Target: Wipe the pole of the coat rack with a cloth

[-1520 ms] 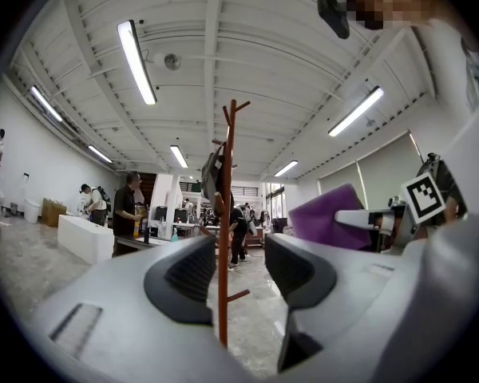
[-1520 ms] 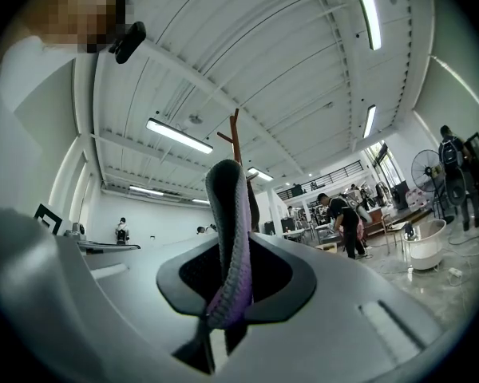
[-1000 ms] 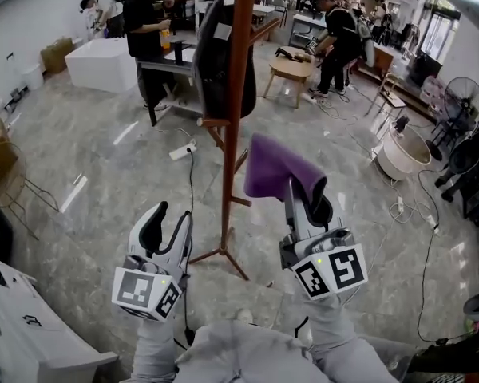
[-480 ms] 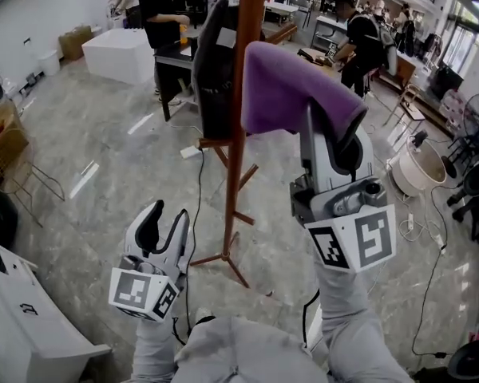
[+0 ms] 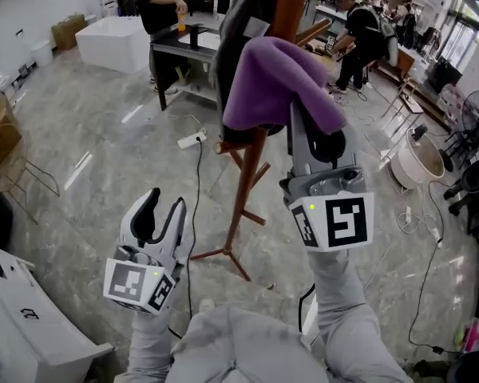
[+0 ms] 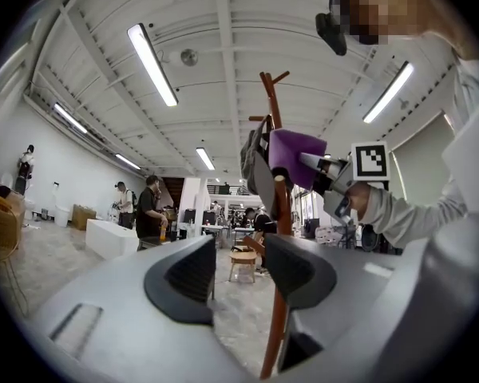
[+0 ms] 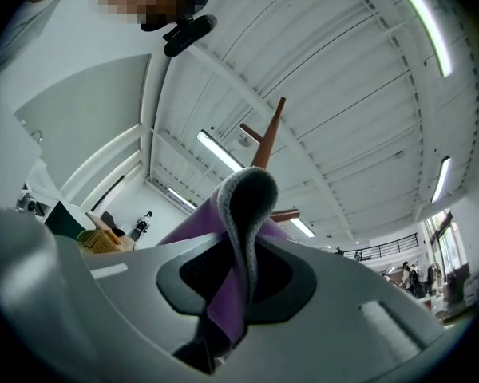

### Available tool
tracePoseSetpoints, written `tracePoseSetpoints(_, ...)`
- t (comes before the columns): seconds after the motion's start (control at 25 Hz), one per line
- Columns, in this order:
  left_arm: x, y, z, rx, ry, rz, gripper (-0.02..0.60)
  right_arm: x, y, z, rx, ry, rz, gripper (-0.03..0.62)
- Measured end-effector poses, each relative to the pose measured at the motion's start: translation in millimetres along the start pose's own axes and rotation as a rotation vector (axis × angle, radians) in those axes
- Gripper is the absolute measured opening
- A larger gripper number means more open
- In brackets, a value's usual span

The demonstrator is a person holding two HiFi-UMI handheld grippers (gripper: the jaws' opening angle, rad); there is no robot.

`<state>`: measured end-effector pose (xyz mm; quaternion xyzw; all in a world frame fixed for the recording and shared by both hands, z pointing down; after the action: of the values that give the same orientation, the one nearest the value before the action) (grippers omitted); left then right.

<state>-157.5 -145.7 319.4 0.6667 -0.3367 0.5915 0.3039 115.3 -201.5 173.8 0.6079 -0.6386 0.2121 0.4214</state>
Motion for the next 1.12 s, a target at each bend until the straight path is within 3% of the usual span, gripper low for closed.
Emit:
tracePoseSetpoints(0.2,8.5,9.5,9.0,0.021,0.021,-0.014,0.204,28.0,9.6,-9.4,0.014,0.059,0.009,0.049)
tracePoseSetpoints(0.64,14.5,9.6,17.3,0.047,0.046,-0.015,0.204,87.5,23.2,-52.6,0.045,0.231,0.142,0.049)
tracePoseSetpoints(1.12,23.1,10.8,15.0,0.035,0.091,-0.021,0.205,170.2,55.0,-108.4,0.029,0.517,0.144,0.049)
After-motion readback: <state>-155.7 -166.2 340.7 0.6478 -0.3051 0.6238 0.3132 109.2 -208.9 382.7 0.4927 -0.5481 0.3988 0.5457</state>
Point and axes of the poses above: the fingertips, and each gripper's own axes: z forward along the fingers, y to its left, x out of its underside, the point moved 10 cm from there along -z, backward along the fingers, and after that the axes turned 10 degrees about x, right-handed, at the moved point
